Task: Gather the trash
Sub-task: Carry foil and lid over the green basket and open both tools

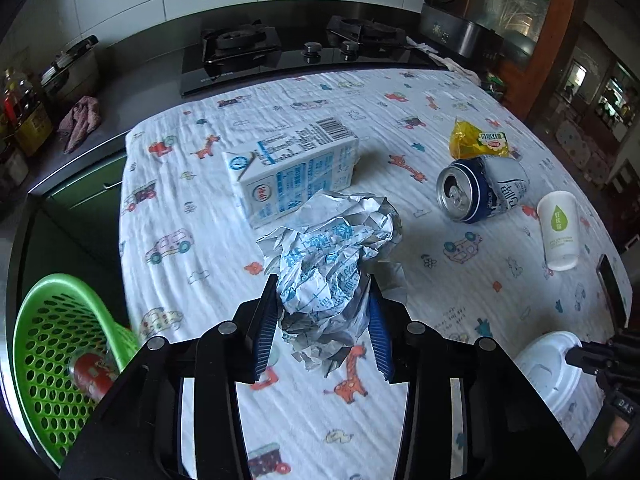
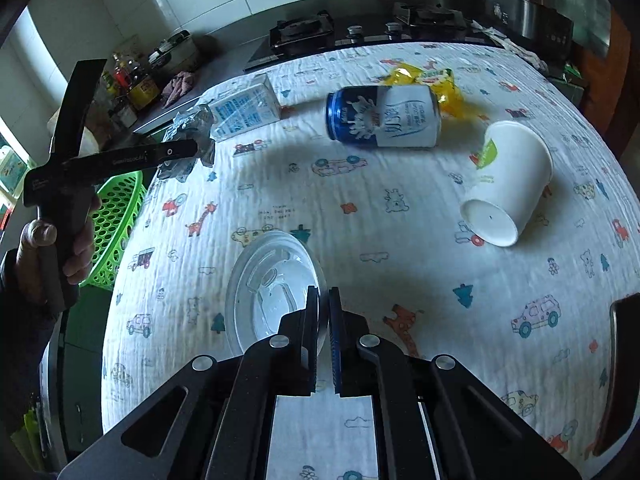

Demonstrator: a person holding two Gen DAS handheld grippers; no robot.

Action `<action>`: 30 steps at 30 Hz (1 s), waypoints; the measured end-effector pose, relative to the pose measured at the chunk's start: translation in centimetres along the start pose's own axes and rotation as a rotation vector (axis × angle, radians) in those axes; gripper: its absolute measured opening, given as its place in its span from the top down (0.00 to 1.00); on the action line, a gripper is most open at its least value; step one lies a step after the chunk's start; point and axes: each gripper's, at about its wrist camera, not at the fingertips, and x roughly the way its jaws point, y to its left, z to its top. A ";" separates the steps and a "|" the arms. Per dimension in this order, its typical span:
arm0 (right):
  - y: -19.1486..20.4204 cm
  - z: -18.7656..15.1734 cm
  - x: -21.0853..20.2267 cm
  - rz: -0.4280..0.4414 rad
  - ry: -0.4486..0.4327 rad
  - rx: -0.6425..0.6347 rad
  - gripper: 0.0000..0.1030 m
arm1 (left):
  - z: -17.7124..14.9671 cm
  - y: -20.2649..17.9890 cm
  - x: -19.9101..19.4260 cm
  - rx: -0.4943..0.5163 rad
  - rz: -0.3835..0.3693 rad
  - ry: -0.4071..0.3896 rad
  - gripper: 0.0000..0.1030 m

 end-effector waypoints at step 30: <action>25.7 11.6 5.7 0.210 -0.063 -0.399 0.95 | -14.7 20.5 -9.2 -0.343 0.282 0.048 0.44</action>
